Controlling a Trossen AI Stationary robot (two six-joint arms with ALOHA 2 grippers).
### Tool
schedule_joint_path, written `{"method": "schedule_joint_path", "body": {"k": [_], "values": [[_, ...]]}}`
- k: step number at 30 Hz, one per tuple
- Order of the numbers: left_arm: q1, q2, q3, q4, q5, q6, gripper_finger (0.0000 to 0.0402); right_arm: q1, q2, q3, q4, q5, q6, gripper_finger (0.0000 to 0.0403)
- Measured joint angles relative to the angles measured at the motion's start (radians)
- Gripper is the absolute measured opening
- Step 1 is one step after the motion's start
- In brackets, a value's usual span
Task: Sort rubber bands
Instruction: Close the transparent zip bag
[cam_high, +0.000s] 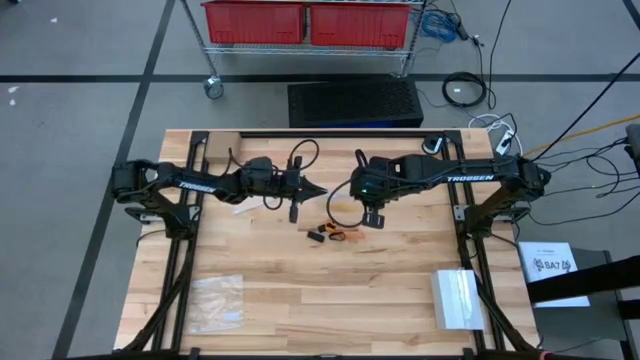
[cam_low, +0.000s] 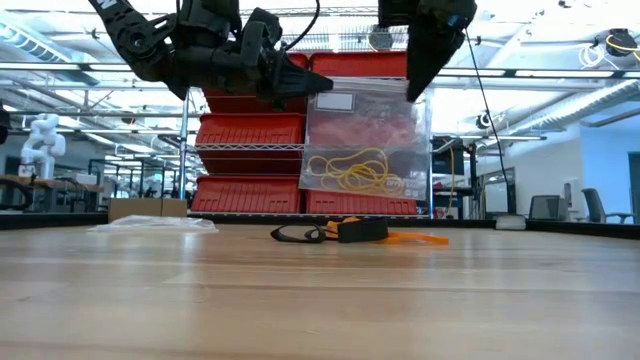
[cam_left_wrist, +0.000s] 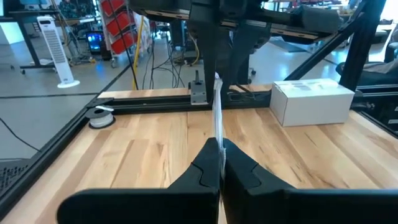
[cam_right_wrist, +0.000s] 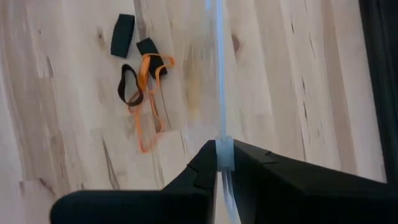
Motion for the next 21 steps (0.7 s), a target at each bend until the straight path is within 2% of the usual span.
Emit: {"method": "schedule_joint_path", "body": {"k": [3,10,13,17,21], "values": [[0.001,-0.001,-0.002,-0.002,-0.003,-0.001,0.0000,0.000,-0.001,-0.002,-0.050,-0.001,0.015,0.0043],[0.000,-0.002,-0.002,-0.001,-0.005,-0.001,0.0000,0.000,-0.002,-0.003,-0.039,0.000,0.033,0.0140],[0.001,-0.002,-0.002,-0.001,-0.005,-0.002,0.0000,0.000,-0.001,0.001,-0.041,-0.001,0.032,0.0167],[0.000,-0.002,-0.002,-0.001,-0.005,-0.002,0.0000,0.000,-0.002,0.047,-0.053,0.018,0.025,0.0179],[0.000,-0.002,-0.002,0.000,-0.005,-0.002,0.0000,-0.001,-0.002,0.080,-0.047,0.030,-0.018,0.0170]]}}
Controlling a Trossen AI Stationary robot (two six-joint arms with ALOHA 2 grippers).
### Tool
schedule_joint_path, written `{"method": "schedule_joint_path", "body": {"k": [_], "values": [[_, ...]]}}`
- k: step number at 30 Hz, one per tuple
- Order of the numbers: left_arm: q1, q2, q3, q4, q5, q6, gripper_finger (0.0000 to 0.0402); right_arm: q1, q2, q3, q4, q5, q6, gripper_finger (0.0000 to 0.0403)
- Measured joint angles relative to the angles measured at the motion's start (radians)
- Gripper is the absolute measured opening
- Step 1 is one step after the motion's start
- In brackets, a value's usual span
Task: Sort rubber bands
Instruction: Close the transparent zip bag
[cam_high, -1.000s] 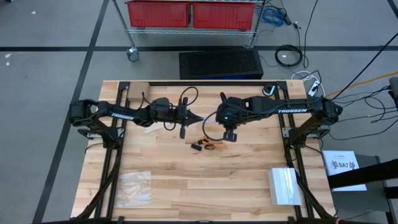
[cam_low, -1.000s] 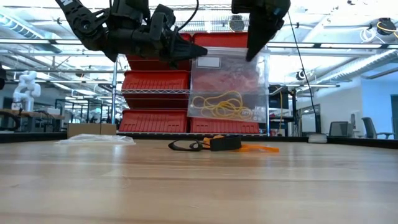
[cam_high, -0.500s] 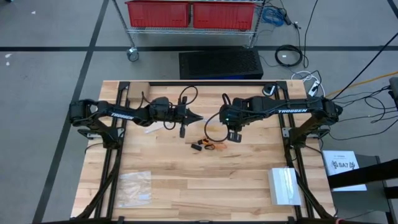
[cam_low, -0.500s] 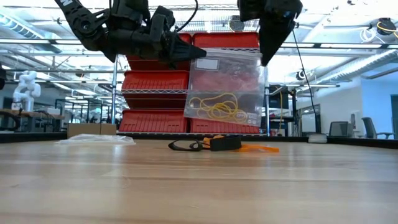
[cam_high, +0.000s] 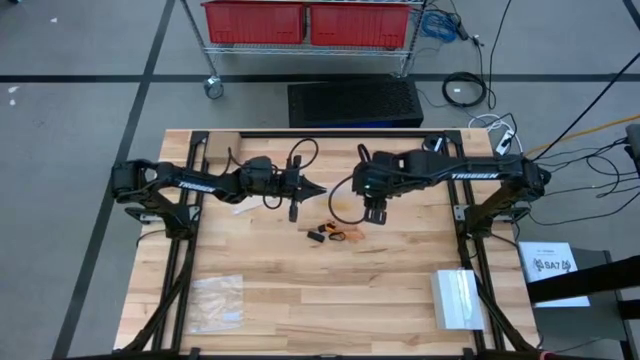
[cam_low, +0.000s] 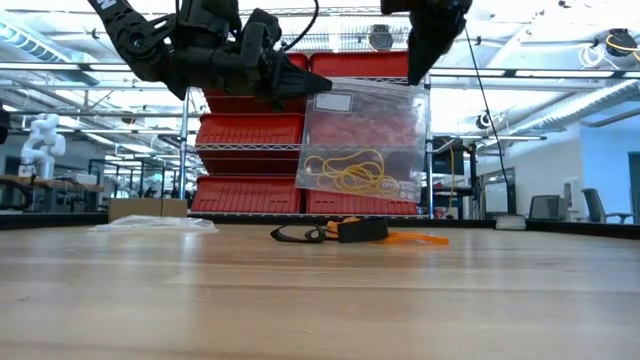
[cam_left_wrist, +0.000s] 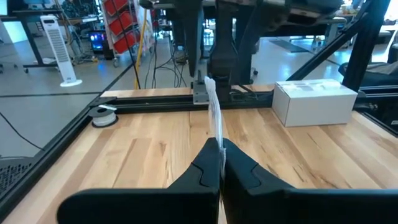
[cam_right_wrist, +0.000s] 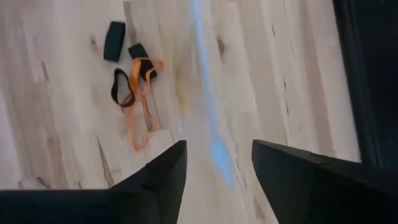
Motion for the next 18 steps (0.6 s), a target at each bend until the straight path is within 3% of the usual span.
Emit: {"method": "schedule_joint_path", "body": {"k": [8,16,18], "values": [[0.000,0.000,0.000,0.000,0.001,0.000,0.0000,-0.002,0.018,0.000,0.000,-0.011,-0.068,0.0116],[0.000,0.000,0.001,-0.007,0.001,0.000,0.0000,-0.002,0.021,0.000,-0.009,-0.003,-0.078,0.0015],[0.000,0.000,0.001,-0.007,0.001,0.000,0.0000,-0.002,0.021,0.000,-0.019,-0.003,-0.077,0.0007]]}}
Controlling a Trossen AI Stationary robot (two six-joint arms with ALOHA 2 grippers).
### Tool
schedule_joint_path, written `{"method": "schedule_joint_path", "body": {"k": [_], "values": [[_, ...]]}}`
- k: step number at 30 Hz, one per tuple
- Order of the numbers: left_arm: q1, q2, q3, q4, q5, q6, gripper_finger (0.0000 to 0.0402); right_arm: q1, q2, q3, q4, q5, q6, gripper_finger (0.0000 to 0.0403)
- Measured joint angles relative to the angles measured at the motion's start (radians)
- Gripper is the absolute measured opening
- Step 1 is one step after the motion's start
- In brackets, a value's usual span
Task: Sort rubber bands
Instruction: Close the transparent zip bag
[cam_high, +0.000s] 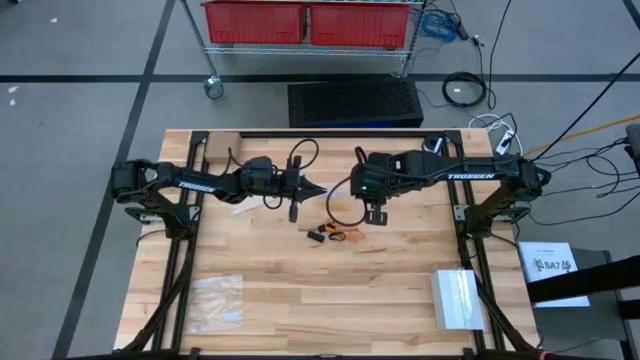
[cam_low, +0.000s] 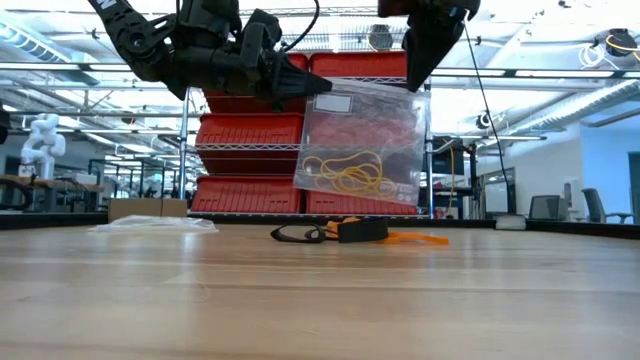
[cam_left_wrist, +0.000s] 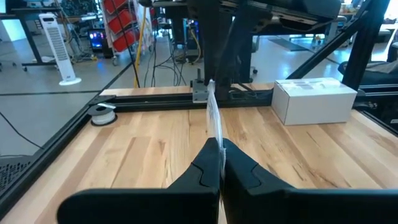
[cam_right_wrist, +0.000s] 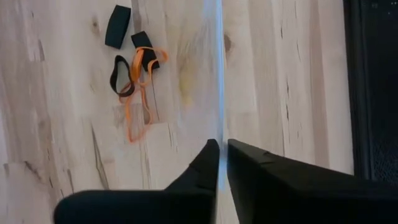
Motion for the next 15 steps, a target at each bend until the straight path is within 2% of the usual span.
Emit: {"method": "schedule_joint_path", "body": {"k": [11,15], "values": [[0.000,0.000,0.001,0.000,0.000,0.000,0.0000,0.000,0.000,-0.001,-0.054,0.006,0.031,0.0007],[0.000,0.000,0.001,0.000,0.000,0.001,0.0000,0.000,-0.002,-0.001,-0.048,0.058,0.045,0.0026]]}}
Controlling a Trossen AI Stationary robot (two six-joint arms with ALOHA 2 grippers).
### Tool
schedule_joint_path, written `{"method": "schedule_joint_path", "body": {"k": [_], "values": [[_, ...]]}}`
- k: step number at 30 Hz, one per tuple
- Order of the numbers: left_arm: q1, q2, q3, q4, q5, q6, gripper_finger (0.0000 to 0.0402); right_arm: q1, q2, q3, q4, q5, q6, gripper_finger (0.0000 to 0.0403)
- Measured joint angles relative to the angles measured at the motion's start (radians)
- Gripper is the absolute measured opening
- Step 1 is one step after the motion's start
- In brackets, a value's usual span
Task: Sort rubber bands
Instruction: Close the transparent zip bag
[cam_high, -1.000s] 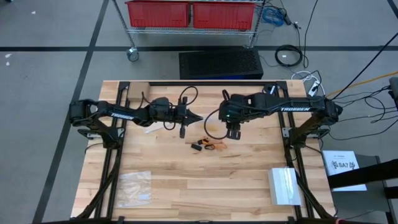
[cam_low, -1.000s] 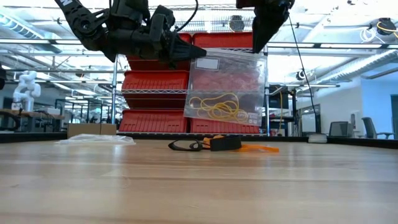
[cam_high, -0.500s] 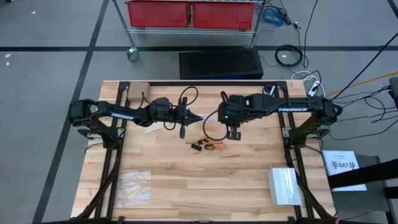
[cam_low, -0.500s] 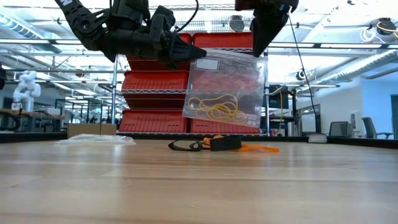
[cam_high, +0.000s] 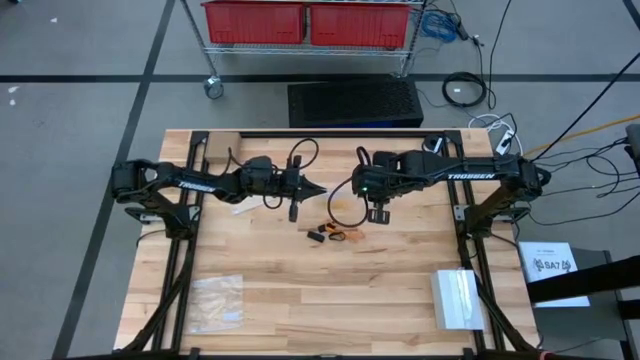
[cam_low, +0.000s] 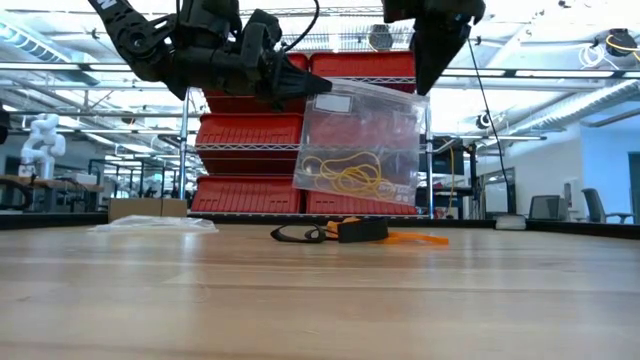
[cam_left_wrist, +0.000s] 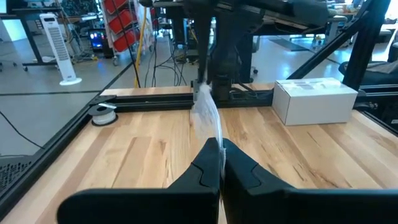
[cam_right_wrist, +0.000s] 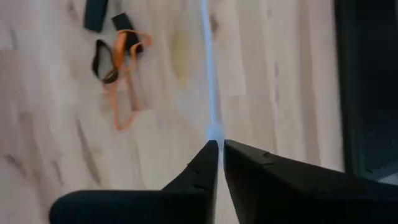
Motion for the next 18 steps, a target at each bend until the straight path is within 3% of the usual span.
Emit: {"method": "schedule_joint_path", "body": {"k": [12,18], "values": [[0.000,0.000,0.000,-0.005,0.000,0.001,0.0000,-0.001,-0.055,0.000,0.120,-0.008,0.002,0.0151],[0.000,0.000,0.000,-0.006,0.000,0.004,0.0000,-0.027,0.002,0.001,0.238,-0.073,-0.076,0.0164]]}}
